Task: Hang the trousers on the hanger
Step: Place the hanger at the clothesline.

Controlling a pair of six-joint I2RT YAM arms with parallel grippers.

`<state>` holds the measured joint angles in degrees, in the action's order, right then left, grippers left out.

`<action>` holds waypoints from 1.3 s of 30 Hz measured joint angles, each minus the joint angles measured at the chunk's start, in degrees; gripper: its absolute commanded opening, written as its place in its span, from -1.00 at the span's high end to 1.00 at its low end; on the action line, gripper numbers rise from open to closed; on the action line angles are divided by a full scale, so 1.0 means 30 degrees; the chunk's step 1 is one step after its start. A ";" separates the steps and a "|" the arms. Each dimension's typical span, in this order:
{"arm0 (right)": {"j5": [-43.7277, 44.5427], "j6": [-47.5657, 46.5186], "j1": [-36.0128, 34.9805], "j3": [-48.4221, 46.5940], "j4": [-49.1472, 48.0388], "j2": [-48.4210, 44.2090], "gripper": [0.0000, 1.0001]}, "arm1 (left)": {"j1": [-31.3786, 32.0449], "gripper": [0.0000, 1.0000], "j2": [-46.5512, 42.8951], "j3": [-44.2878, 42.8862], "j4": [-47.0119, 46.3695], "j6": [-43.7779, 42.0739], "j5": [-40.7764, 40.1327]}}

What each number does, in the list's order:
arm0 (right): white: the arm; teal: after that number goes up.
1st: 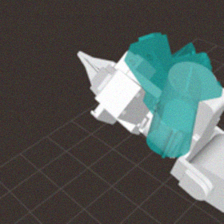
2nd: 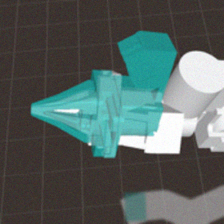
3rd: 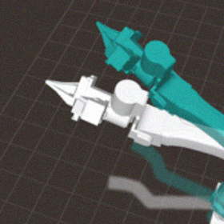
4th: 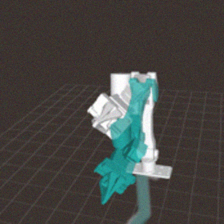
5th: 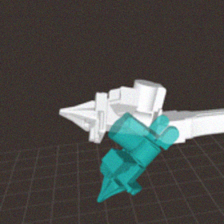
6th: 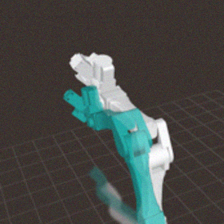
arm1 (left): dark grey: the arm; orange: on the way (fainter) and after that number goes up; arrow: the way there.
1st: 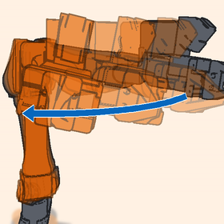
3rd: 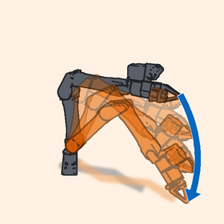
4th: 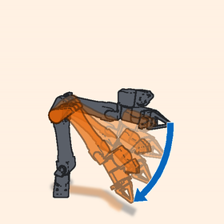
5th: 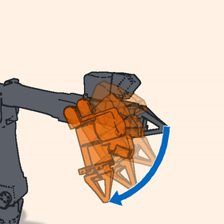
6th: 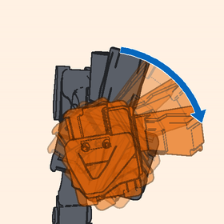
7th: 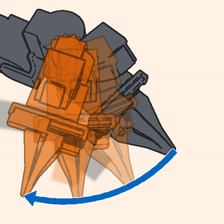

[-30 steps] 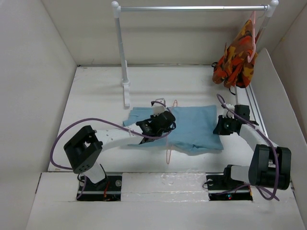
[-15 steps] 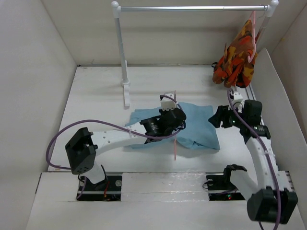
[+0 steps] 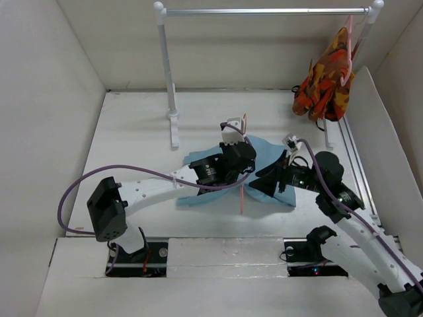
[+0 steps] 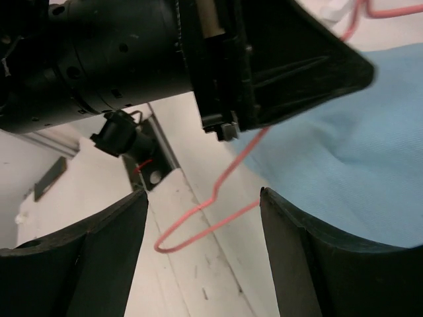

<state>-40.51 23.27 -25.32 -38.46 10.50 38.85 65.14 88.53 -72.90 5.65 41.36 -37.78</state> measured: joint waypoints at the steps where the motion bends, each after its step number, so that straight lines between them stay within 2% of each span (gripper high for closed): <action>1: 0.0401 0.0583 -0.0641 0.0321 -0.0699 0.0160 -0.48 | 0.0000 1.00 0.0000 -0.0036 0.0000 -0.0007 0.0000; 6: 0.2339 0.2361 -0.3242 0.1020 -0.3905 0.2193 -0.41 | 0.0000 1.00 -0.0109 -0.0087 0.0007 0.0000 0.0007; 11: 0.4743 0.2433 -0.4277 0.0860 -0.4524 0.3818 -0.28 | 0.0000 1.00 -0.0605 -0.0087 0.0102 0.0080 0.0022; 14: 0.5821 0.2477 -0.4656 0.0809 -0.4663 0.4146 0.34 | 0.0000 1.00 -0.1319 -0.0087 0.0342 0.0189 0.0029; 15: 0.5952 0.2572 -0.4845 0.0729 -0.4823 0.4167 0.67 | 0.0000 1.00 -0.1559 -0.0080 0.0488 0.0226 0.0015; 18: 0.6805 0.3111 -0.5442 0.0495 -0.4962 0.4131 1.00 | -0.0044 1.00 -0.2368 -0.0073 0.0663 0.0357 -0.0233; 27: 0.7643 0.3351 -0.6040 -0.0481 -0.5734 0.4277 1.00 | -0.0124 1.00 -0.4299 0.0044 0.0342 0.0262 -0.0124; 30: 0.7701 0.3905 -0.6200 -0.1173 -0.5268 0.4313 1.00 | -0.0131 0.64 -0.4430 -0.0226 0.0211 -0.0219 -0.0051; 31: 0.7759 0.4044 -0.6222 -0.1537 -0.5020 0.4335 1.00 | -0.0131 0.35 -0.4430 -0.0517 0.0197 -0.0452 0.0051; 34: 0.7868 0.4422 -0.6207 -0.2980 -0.4306 0.4590 1.00 | -0.0364 -0.07 -0.4481 -0.1880 0.0007 -0.1056 0.0619; 37: 0.7715 0.4976 -0.5989 -0.4539 -0.4029 0.5122 1.00 | -0.1049 -0.36 -0.5013 -0.2929 -0.0372 -0.1319 0.1486; 39: 0.7490 0.5180 -0.5625 -0.5457 -0.3993 0.5595 1.00 | -0.1443 -0.68 -0.5632 -0.3548 -0.0597 -0.1515 0.1705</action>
<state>-18.04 38.81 -42.19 -54.83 -1.48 55.64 60.82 71.64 -83.55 3.86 36.82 -32.67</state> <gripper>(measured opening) 0.050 0.673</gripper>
